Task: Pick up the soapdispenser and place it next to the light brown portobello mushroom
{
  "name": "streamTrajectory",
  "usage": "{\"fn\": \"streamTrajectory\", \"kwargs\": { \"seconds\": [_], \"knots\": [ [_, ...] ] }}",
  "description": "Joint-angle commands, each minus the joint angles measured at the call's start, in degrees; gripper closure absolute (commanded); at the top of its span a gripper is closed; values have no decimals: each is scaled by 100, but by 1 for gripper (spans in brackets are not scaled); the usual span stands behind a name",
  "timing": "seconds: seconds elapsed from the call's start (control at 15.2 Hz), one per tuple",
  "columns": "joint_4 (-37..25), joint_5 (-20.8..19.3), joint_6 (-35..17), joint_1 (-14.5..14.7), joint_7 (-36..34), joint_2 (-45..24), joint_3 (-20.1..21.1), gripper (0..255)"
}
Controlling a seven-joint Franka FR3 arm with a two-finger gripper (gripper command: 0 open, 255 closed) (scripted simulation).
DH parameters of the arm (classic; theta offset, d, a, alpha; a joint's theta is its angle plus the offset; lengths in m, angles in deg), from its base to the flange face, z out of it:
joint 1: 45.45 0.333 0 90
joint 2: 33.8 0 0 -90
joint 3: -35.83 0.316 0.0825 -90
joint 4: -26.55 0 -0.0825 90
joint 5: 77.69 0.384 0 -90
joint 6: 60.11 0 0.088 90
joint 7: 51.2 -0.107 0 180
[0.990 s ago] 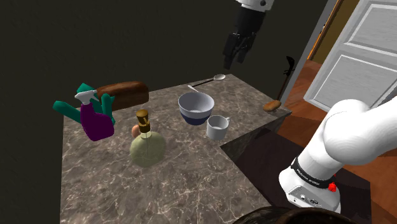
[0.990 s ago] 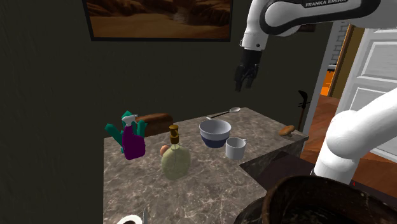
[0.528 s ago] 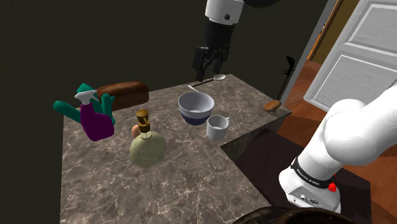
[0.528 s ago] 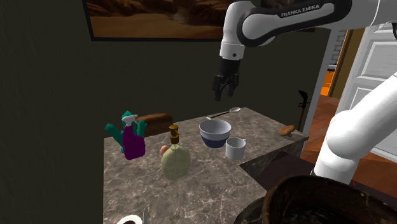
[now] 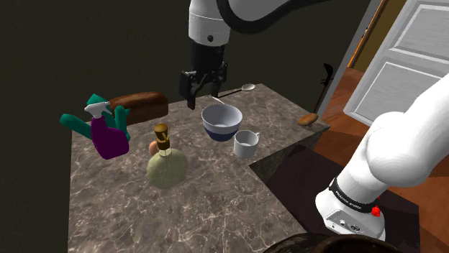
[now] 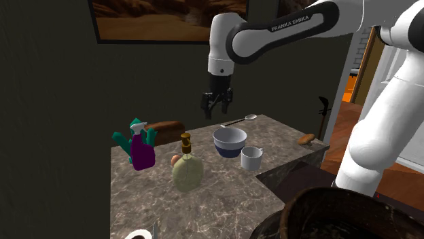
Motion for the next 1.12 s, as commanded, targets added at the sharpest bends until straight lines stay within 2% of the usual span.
{"fn": "streamTrajectory", "kwargs": {
  "seconds": [0.0,0.26,0.53,1.06],
  "knots": [
    [-237,-175,-145,39,-334,-428,213,0],
    [-910,-664,-227,162,-968,-1343,522,0],
    [-1721,-1239,-169,444,-1577,-2317,672,0],
    [-1384,-1385,-684,478,-1673,-2528,617,0]
  ]
}}
